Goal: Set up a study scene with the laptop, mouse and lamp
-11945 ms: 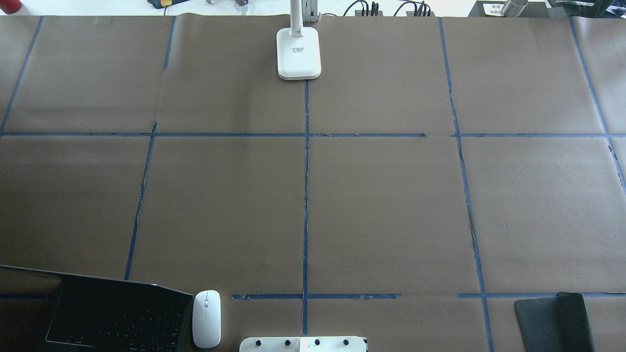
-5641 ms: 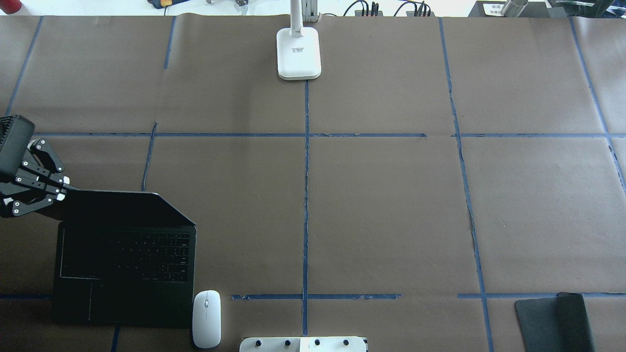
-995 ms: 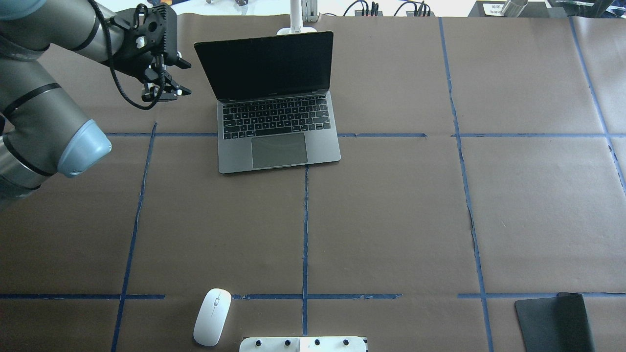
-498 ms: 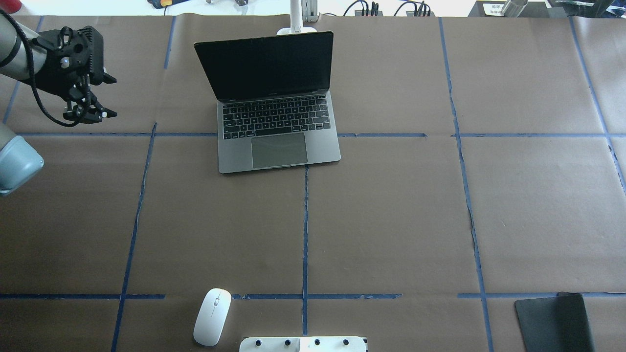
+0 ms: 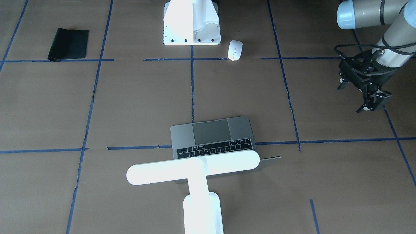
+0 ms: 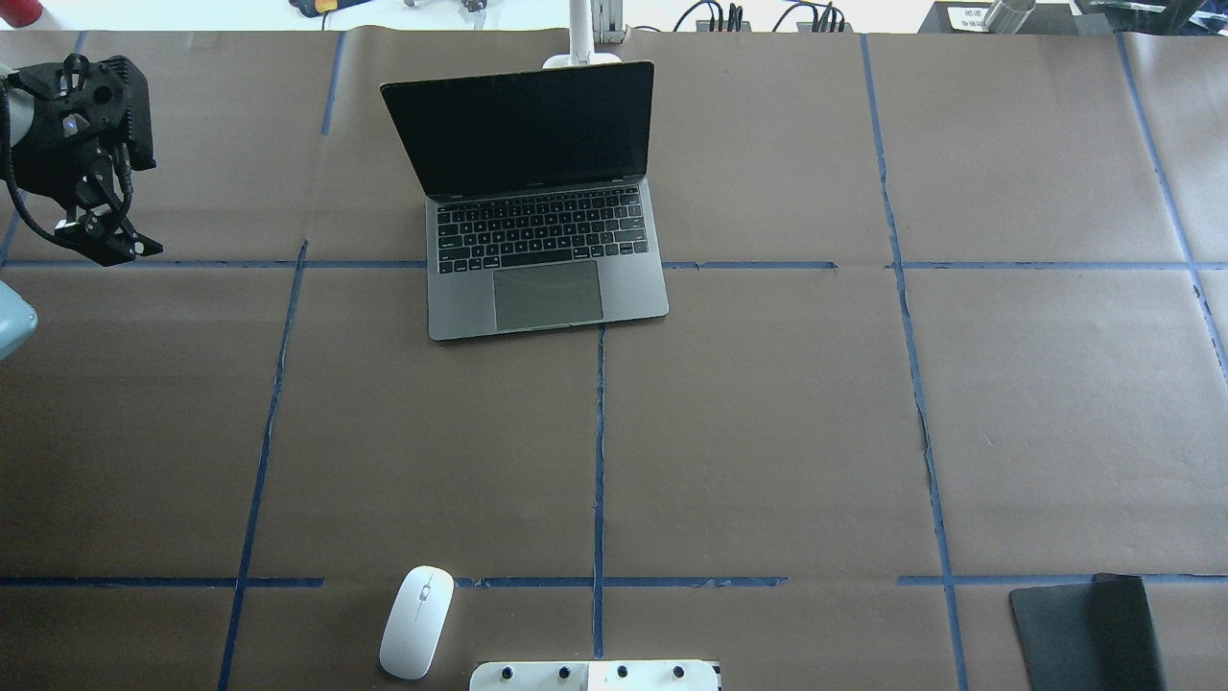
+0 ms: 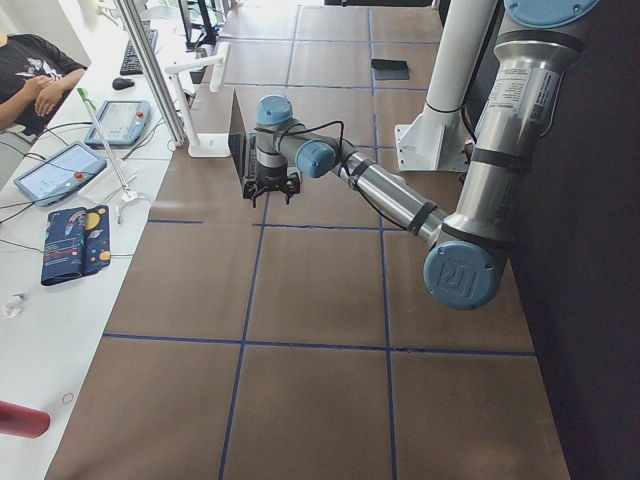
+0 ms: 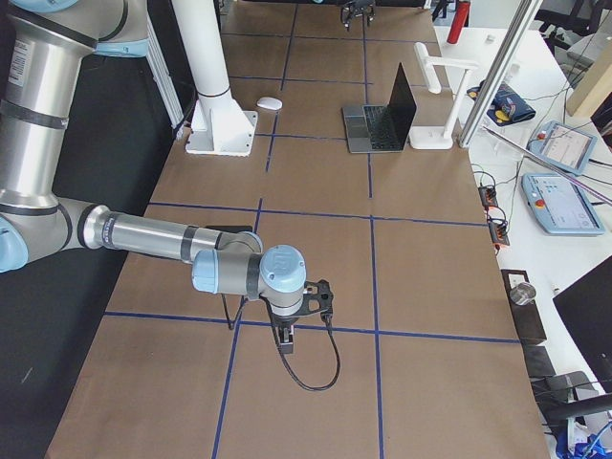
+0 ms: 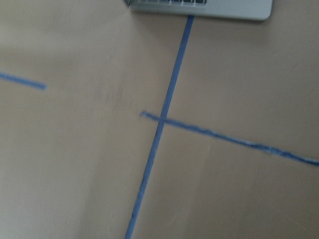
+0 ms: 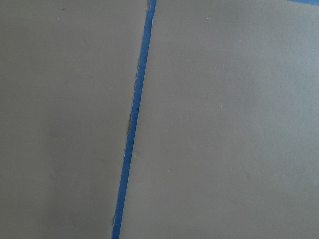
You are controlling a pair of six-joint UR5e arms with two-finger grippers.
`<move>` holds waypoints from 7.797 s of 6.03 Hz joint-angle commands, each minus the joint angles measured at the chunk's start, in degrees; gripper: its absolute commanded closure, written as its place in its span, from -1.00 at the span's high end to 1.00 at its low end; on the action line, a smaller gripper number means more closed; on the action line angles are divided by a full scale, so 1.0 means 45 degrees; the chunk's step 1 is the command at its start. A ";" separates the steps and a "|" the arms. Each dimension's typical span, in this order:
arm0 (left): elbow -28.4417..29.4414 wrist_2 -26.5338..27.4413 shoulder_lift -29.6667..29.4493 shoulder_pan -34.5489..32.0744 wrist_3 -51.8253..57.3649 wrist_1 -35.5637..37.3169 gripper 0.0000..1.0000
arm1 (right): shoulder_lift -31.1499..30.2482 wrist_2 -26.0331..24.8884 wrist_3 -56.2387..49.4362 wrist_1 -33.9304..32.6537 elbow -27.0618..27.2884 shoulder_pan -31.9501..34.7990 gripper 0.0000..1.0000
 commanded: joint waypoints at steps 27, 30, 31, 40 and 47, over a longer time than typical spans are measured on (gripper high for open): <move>-0.0086 -0.1433 0.2813 -0.3128 -0.3902 0.2036 1.00 | -0.4155 -0.5808 1.9799 1.5684 0.0896 -1.5664 0.10; -0.0106 -0.1433 0.2892 -0.3128 -0.3882 0.2036 1.00 | -0.4134 -0.5808 1.9800 1.5566 0.0740 -1.5780 0.15; -0.0106 -0.1433 0.2912 -0.3129 -0.3863 0.2036 1.00 | -0.3922 -0.5827 1.9800 1.5547 0.0546 -1.5820 0.12; -0.0203 -0.1433 0.3068 -0.3129 -0.3863 0.2017 1.00 | -0.1684 -0.5595 1.9956 1.4308 0.0876 -1.2956 -1.00; -0.0281 -0.1433 0.3068 -0.3109 -0.3921 0.2036 1.00 | 0.9638 -0.4850 2.0305 0.4571 -0.2174 -1.0060 -1.00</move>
